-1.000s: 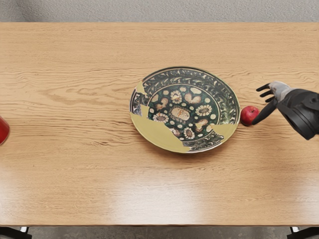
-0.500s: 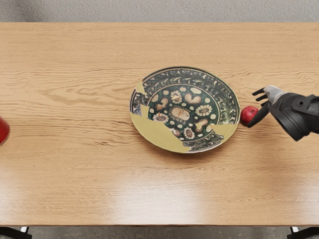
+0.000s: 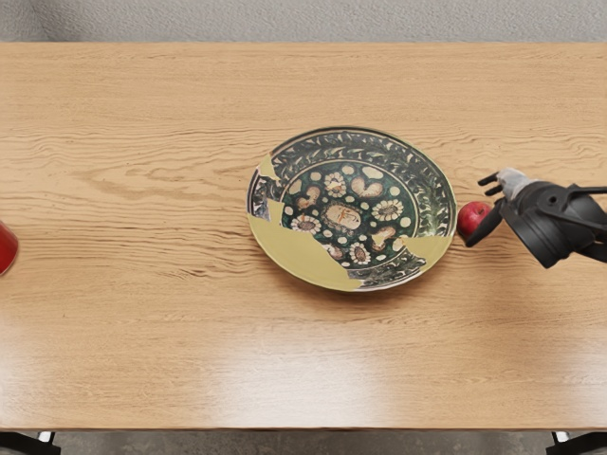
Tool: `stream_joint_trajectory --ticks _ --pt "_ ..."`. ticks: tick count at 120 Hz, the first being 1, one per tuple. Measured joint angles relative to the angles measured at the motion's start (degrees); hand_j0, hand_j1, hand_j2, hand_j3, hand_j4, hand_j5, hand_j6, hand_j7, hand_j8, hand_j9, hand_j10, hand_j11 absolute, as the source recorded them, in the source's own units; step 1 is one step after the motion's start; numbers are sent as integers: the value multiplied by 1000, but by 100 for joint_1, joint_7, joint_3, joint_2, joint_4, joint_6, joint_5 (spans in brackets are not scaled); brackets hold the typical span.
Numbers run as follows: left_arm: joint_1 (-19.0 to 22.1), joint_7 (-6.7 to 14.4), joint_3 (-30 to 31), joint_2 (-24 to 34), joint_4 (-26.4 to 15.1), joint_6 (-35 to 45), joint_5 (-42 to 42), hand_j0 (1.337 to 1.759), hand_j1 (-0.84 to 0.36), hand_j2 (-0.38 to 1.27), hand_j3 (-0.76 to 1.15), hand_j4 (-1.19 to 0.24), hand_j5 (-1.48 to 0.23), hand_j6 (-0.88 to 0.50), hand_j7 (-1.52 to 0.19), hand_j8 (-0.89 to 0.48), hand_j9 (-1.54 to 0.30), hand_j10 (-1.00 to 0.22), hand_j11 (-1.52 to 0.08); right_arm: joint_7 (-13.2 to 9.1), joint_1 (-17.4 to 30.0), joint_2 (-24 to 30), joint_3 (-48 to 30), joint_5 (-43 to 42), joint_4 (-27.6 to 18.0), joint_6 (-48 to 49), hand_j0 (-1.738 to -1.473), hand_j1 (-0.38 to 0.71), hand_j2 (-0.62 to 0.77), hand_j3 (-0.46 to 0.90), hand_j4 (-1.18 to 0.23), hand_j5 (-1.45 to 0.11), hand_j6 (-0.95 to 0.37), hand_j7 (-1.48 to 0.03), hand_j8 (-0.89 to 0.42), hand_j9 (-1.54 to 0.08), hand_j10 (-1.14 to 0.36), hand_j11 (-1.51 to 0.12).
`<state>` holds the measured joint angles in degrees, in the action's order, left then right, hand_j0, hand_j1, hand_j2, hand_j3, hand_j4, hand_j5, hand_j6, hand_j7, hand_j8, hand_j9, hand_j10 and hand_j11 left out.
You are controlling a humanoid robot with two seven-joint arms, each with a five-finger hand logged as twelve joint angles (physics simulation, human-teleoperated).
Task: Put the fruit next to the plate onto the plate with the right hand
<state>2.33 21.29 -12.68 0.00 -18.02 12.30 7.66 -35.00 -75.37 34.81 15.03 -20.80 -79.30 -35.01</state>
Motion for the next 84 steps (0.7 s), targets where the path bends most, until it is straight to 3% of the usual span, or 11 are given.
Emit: stream_joint_trajectory --ticks 37,48,60,73,84 --pt "0 1 -1 0 0 0 0 1658 339 2 0 -8 -11 -8 -11 -8 -11 -8 -11 0 138 -283 -1 -6 321 0 -1658 -21 -53 0 -274 -356 -275 -356 -275 -356 -275 -356" --pt "0 0 0 0 0 0 1 1658 339 2 0 -8 -11 -8 -11 -8 -11 -8 -11 1 179 -289 -11 11 384 2 -1657 190 -38 0 -463 -611 -467 -607 -464 -611 -479 -611" --pt "3 1 -2 0 0 0 1 1658 339 2 0 -8 -11 -8 -11 -8 -11 -8 -11 2 292 -119 -199 8 469 12 -1655 256 203 0 -595 -821 -448 -811 -441 -821 -627 -821" --pt "2 1 -2 0 0 0 2 1658 339 2 0 -8 -11 -8 -11 -8 -11 -8 -11 2 634 364 -966 26 500 124 -1652 253 227 0 -547 -970 -397 -944 -407 -971 -713 -973" --pt "-3 -1 -2 0 0 0 2 1658 339 2 0 -8 -11 -8 -11 -8 -11 -8 -11 -4 1016 846 -2062 139 504 827 -1652 272 246 2 -484 -1070 -315 -1013 -364 -1069 -747 -1073"
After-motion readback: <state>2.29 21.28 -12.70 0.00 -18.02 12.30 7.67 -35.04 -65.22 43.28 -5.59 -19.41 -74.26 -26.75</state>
